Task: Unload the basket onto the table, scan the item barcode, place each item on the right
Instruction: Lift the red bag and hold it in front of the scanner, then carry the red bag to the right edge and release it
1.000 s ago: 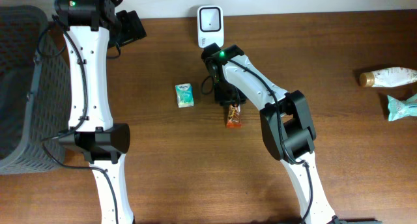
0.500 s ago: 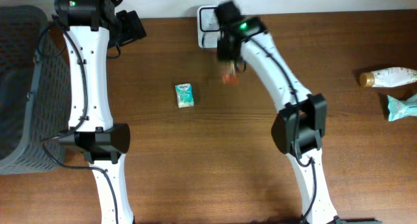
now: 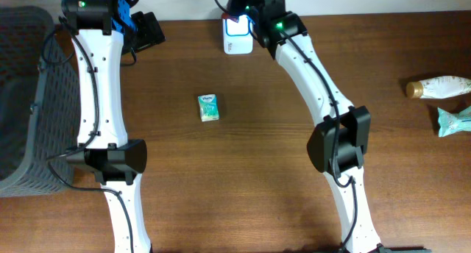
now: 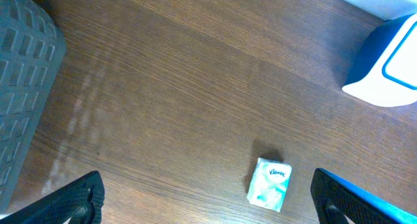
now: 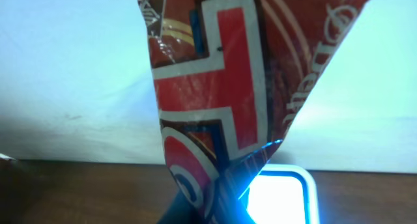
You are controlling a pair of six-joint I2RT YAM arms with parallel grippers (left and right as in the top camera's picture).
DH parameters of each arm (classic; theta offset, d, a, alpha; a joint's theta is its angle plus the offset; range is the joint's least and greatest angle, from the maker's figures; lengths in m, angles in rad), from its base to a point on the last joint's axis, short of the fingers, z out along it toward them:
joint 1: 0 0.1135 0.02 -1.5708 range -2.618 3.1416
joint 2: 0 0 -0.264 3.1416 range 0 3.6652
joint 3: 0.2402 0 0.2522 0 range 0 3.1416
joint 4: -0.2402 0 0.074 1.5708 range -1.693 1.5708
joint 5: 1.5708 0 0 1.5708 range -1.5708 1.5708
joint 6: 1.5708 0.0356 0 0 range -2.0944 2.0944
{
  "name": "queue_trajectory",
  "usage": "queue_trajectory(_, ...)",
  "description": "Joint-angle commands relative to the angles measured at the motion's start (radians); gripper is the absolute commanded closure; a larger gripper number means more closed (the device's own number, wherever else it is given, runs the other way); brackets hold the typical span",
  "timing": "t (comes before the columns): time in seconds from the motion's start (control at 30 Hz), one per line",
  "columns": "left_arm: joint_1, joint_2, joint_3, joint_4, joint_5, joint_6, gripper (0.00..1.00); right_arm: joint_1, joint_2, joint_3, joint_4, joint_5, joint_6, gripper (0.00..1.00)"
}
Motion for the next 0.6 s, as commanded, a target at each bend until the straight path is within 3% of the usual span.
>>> queue_trajectory(0.0,0.001,-0.005,0.003,-0.001,-0.011,0.002,0.01,0.005,0.068,-0.005,0.013,-0.011,0.008,0.96)
queue_trajectory(0.17,0.001,-0.005,0.003,-0.001,-0.011,0.002,0.01,0.002,0.081,-0.006,-0.002,0.036,0.007,0.96)
queue_trajectory(0.4,0.001,-0.005,0.003,-0.001,-0.011,0.002,0.01,-0.074,0.008,-0.004,-0.163,0.082,0.008,0.96)
queue_trajectory(0.57,0.001,-0.005,0.003,-0.001,-0.011,0.002,0.01,-0.201,-0.105,-0.004,-0.447,0.402,0.016,0.96)
